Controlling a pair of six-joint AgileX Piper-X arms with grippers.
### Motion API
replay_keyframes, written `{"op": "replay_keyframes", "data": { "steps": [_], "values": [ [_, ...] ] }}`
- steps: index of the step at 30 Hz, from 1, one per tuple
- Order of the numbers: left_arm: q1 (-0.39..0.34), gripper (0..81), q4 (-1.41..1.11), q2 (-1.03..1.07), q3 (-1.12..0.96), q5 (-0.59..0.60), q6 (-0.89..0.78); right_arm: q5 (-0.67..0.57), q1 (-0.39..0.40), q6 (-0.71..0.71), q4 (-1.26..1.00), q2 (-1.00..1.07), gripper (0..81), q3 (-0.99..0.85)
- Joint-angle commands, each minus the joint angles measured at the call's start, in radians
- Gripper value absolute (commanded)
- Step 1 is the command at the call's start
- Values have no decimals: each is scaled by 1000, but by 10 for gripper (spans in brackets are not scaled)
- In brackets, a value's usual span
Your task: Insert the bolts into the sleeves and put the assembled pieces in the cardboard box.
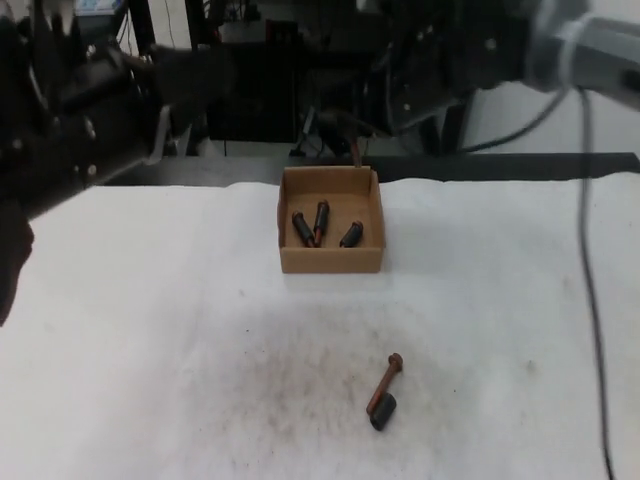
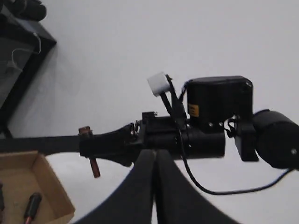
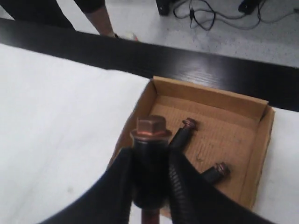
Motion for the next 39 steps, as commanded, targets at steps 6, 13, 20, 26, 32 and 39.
{"op": "replay_keyframes", "data": {
  "steps": [6,13,20,26,32,39],
  "values": [
    [2,3,271,-35,0,-62,116,6,-9,-9,143,227,8,-235],
    [2,3,432,-58,0,-93,250,6,-9,-13,176,348,8,-324],
    [2,0,432,-58,2,-69,280,2,-9,-71,147,361,57,-323],
    [2,65,432,-58,2,-21,280,2,-9,-68,146,361,371,-323],
    [2,191,406,-60,2,30,271,2,-11,-73,153,354,290,-323],
    [-1,196,406,-60,2,89,255,-3,-32,-70,308,263,8,-323]
  ]
}}
